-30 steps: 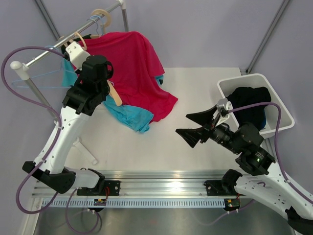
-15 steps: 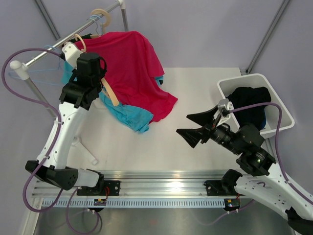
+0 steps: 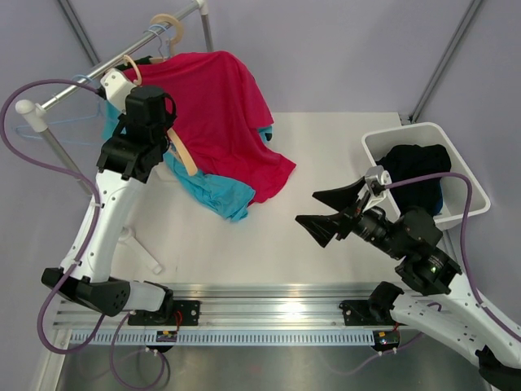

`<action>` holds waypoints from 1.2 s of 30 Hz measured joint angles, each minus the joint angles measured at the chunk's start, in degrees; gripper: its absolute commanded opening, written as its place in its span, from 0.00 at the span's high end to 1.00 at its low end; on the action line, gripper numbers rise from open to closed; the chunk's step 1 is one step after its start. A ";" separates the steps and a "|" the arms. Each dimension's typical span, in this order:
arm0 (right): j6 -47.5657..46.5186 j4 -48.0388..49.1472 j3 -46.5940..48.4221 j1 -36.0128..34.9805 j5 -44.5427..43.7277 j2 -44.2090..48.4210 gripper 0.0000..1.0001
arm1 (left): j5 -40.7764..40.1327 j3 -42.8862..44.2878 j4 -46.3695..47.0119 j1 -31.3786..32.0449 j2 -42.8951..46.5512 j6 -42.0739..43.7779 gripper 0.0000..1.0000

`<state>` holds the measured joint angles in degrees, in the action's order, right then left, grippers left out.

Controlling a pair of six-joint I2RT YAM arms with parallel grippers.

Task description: Remove the t-shirt from the hanger

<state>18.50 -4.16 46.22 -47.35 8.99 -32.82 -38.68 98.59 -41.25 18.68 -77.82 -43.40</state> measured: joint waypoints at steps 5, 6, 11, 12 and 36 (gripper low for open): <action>0.00 -0.04 0.00 0.00 0.04 -0.59 0.00 | -0.39 2.64 -0.09 0.00 0.02 0.35 1.00; 0.00 -0.13 0.00 0.00 0.07 -0.63 0.01 | -0.59 3.39 0.11 0.00 0.02 0.50 1.00; -0.02 -0.22 0.00 0.00 -0.02 0.04 0.00 | -1.62 5.14 1.33 -0.22 0.22 0.85 1.00; -0.02 -0.22 0.00 0.00 -0.07 0.33 0.00 | -1.62 5.16 1.44 -0.35 0.22 0.74 1.00; 0.46 -0.66 0.00 0.00 0.13 3.65 0.01 | 2.71 -2.64 4.61 -5.44 1.29 -5.77 0.73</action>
<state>18.96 -4.82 46.22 -47.35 9.13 -29.17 -35.97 95.94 -36.64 13.23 -76.53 -49.17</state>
